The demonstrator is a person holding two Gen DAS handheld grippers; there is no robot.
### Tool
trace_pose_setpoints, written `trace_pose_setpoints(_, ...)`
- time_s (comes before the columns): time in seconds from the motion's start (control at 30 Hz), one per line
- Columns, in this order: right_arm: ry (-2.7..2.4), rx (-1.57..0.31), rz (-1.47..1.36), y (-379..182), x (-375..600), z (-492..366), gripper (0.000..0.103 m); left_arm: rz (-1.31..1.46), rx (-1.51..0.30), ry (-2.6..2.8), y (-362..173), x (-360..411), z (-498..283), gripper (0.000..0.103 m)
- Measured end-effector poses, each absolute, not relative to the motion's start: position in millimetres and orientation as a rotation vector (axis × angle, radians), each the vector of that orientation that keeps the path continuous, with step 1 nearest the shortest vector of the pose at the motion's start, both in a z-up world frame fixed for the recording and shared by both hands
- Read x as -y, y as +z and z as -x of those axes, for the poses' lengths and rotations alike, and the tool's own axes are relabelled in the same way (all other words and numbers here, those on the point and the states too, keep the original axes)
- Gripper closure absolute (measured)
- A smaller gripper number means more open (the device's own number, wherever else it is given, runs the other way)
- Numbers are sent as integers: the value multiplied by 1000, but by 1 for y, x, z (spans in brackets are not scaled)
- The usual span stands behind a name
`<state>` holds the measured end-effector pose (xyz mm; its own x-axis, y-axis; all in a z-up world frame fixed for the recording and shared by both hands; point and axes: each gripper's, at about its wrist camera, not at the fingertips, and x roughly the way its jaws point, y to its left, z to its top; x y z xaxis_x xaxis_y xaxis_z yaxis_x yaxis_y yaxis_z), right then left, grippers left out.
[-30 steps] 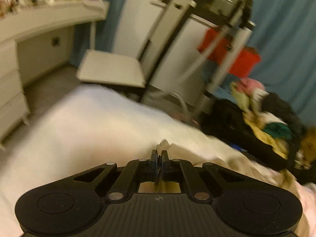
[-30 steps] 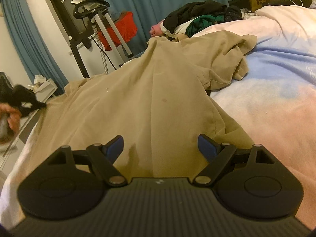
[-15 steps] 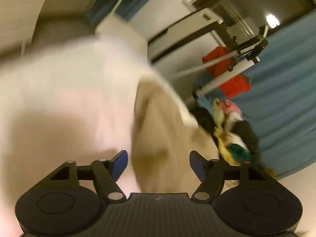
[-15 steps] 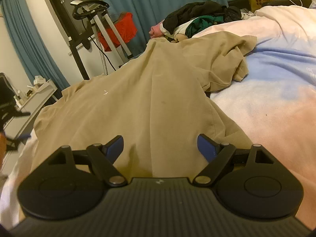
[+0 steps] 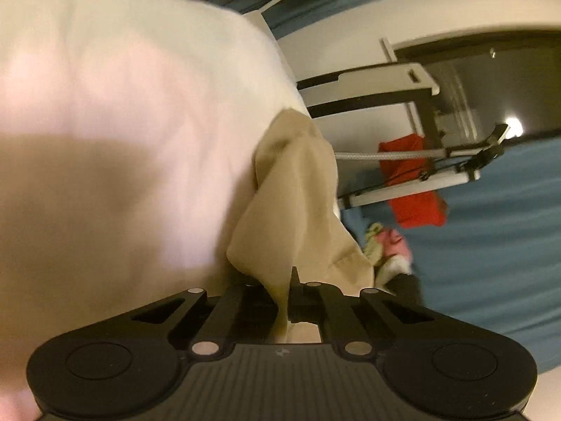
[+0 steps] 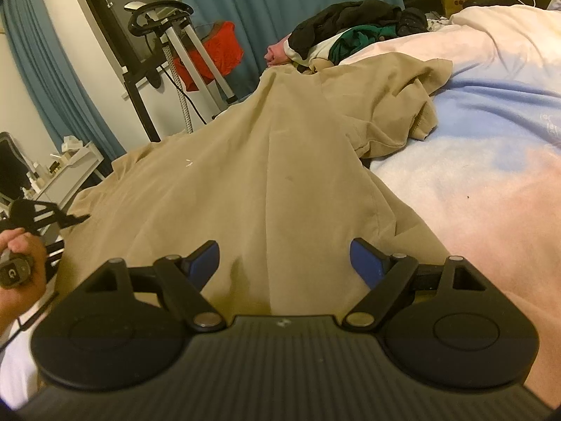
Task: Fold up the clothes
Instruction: 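Grasp a sleeve of the sweatshirt with the left gripper and lift it, then lay the held sleeve back onto the bed and open the left gripper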
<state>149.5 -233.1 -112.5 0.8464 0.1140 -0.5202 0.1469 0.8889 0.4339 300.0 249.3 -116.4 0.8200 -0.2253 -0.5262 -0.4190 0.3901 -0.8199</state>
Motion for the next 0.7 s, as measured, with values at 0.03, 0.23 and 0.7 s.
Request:
trace_pose_setpoints(0.03,-18,-566,-482,-113,234,-150,19,1143,-653,161,-111,-255,-298,100)
trace_pose_setpoints(0.23,-21,-559,-475,-114,234,-151,19,872,-759,237,-92,-283,-290,93)
trace_pose_setpoints(0.7,-35,-544,-437,-107,231,-148,20,144,-737,155,35,-83,-171,13)
